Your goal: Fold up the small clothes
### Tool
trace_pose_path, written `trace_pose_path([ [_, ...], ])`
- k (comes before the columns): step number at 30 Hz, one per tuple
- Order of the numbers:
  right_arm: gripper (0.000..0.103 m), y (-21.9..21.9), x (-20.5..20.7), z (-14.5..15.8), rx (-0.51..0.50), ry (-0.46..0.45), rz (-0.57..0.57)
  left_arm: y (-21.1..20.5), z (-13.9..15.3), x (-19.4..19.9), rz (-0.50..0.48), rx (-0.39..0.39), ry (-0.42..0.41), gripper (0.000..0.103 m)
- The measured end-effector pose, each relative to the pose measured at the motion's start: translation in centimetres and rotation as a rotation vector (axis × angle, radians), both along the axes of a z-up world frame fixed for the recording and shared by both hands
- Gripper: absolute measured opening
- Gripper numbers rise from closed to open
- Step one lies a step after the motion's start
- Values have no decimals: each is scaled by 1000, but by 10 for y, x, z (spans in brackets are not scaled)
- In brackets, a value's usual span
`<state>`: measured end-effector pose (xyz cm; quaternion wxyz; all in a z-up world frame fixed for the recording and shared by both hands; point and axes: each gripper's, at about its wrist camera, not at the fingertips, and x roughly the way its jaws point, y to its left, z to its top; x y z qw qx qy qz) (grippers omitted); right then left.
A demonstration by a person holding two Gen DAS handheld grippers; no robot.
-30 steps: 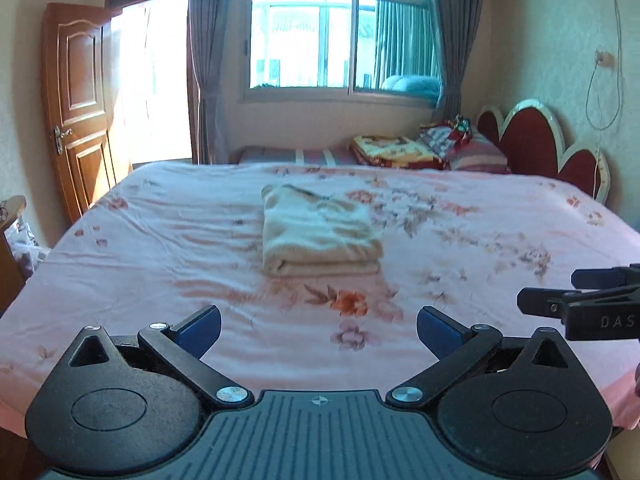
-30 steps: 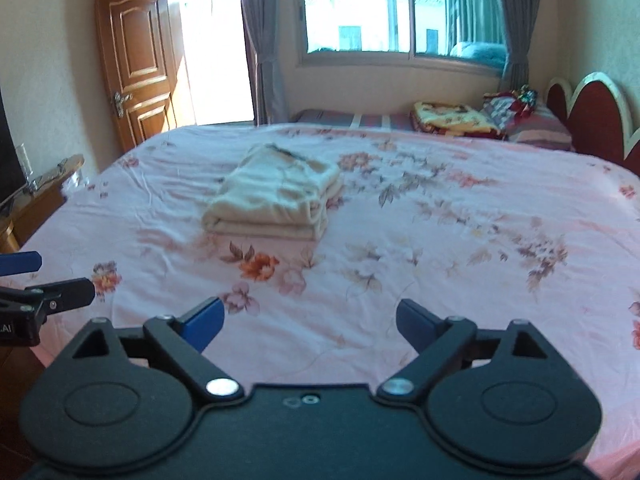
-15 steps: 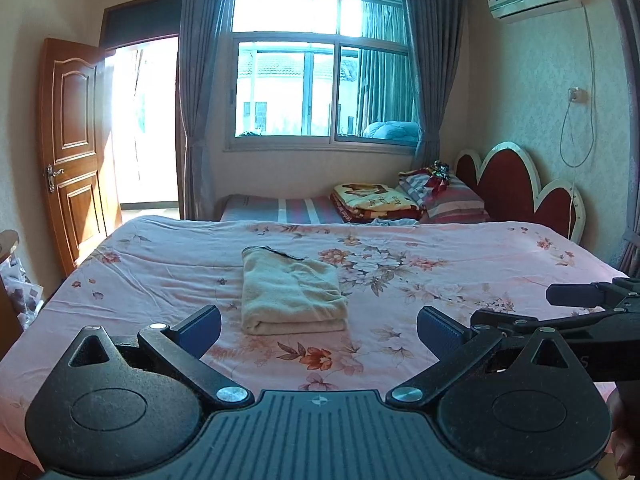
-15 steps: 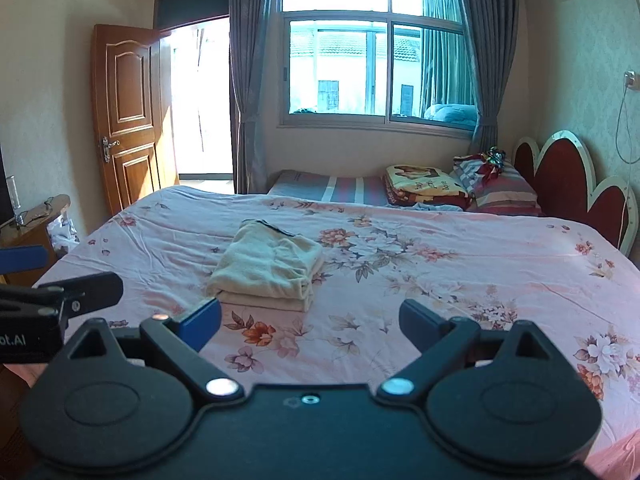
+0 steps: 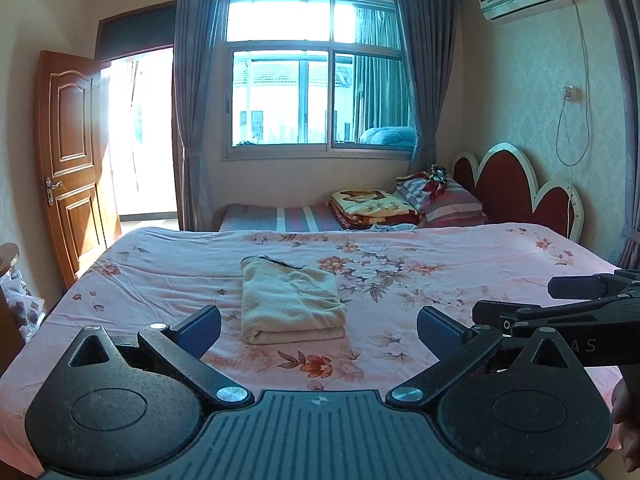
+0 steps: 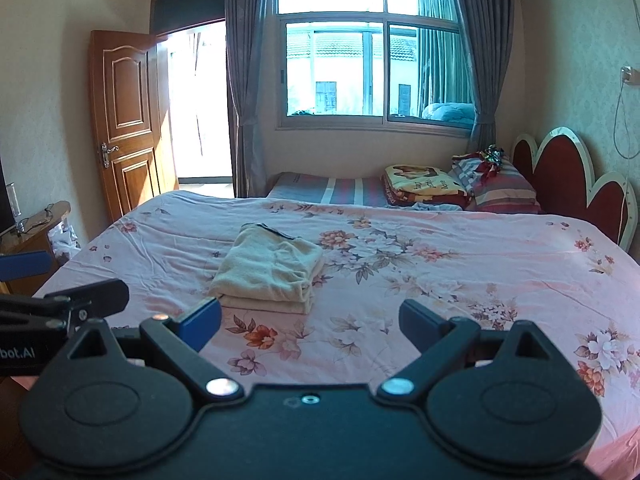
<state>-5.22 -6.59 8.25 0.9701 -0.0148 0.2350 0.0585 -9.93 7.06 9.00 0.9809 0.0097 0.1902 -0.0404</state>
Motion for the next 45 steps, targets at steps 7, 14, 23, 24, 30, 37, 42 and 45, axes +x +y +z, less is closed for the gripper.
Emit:
trace_pose_path([
  [7,95,2,0,0,-7,3,4,3,-3,2,20,-4,-2,103],
  [14,95,4,1,1,-4,0,3,4,-2,3,23,-4,-5,103],
  [23,95,5,2,1,-2,-4,6,4,-2,2,29,3,-16,103],
  [24,95,5,2,1,-2,-2,8,4,-1,2,28,4,-16,103],
  [30,95,6,3,1,-2,-4,5,2,0,3,23,18,-20,103],
  [37,95,5,6,-1,-2,-3,2,1,1,4,23,21,-26,103],
  [42,95,5,8,-1,-1,-4,1,1,0,4,21,24,-25,103],
  [45,95,4,8,-2,0,-5,1,1,0,5,22,32,-21,103],
])
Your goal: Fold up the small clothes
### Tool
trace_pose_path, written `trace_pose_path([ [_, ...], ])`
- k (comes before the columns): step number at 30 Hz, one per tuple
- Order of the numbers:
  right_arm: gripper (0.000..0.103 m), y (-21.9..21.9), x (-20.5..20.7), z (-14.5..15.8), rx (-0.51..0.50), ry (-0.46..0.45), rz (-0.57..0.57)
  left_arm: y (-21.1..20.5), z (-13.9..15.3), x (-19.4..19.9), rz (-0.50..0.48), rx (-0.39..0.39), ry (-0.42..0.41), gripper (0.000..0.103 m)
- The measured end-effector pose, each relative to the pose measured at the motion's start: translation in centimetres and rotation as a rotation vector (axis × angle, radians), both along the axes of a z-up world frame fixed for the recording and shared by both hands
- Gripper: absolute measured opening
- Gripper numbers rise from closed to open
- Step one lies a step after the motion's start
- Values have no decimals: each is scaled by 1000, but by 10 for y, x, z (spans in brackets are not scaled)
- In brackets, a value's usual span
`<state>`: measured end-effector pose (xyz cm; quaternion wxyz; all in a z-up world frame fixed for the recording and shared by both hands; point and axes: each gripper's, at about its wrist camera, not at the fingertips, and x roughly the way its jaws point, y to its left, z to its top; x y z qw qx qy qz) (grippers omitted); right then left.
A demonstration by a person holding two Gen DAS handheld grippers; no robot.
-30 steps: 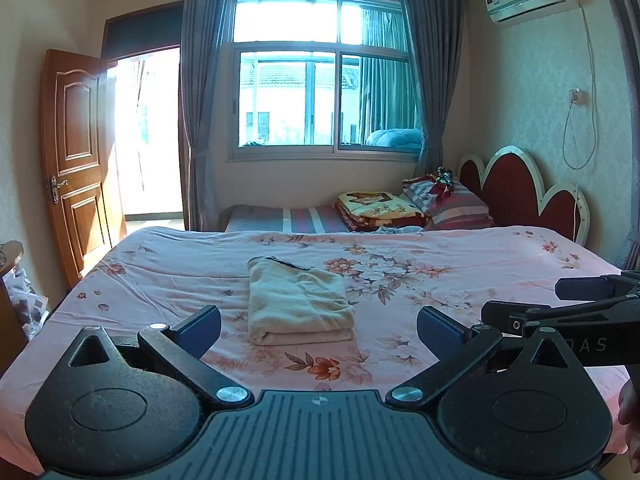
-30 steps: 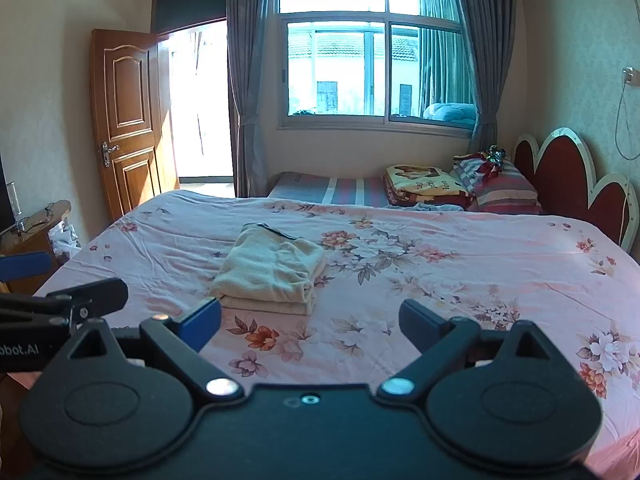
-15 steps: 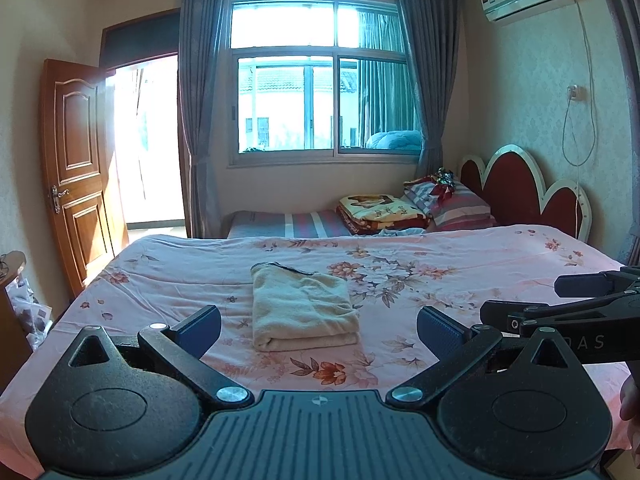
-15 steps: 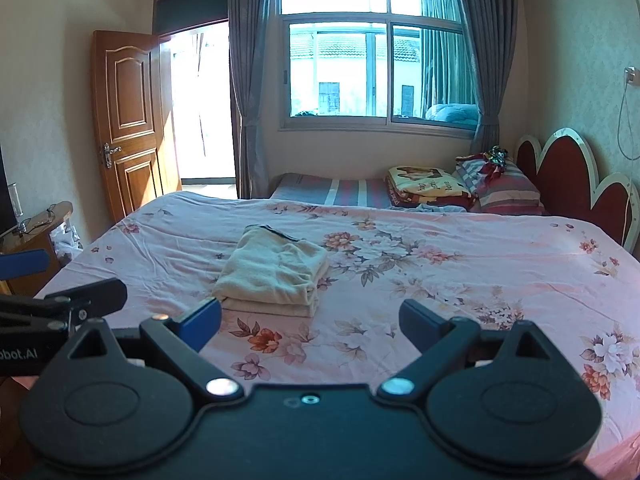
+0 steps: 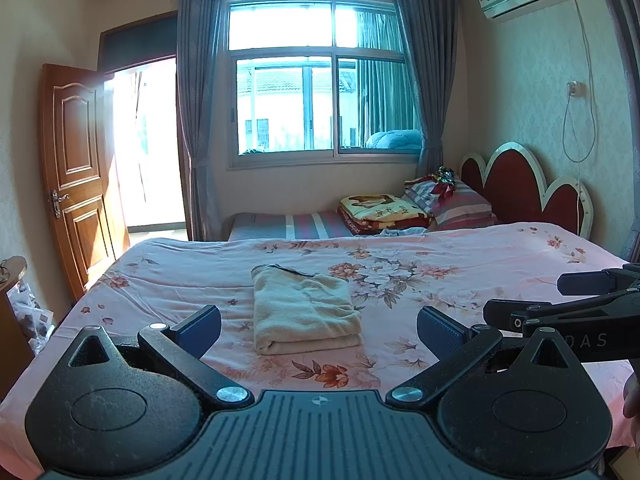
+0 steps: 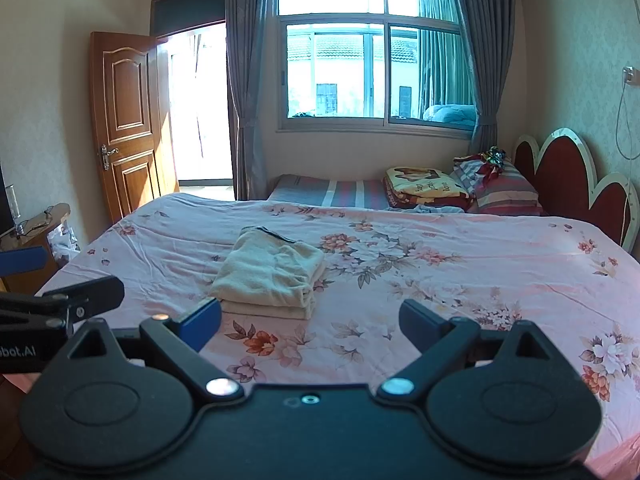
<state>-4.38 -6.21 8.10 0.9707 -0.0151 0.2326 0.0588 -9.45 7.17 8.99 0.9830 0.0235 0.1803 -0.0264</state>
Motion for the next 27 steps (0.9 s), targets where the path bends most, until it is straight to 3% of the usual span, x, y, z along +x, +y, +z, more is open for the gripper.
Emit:
trace_pose_path([
  [22,95,0,4,-2,0,5,6,0,-1,4,-42,32,-14,103],
  [27,95,-1,7,-5,0,12,12,4,0,3,-11,27,-23,103],
])
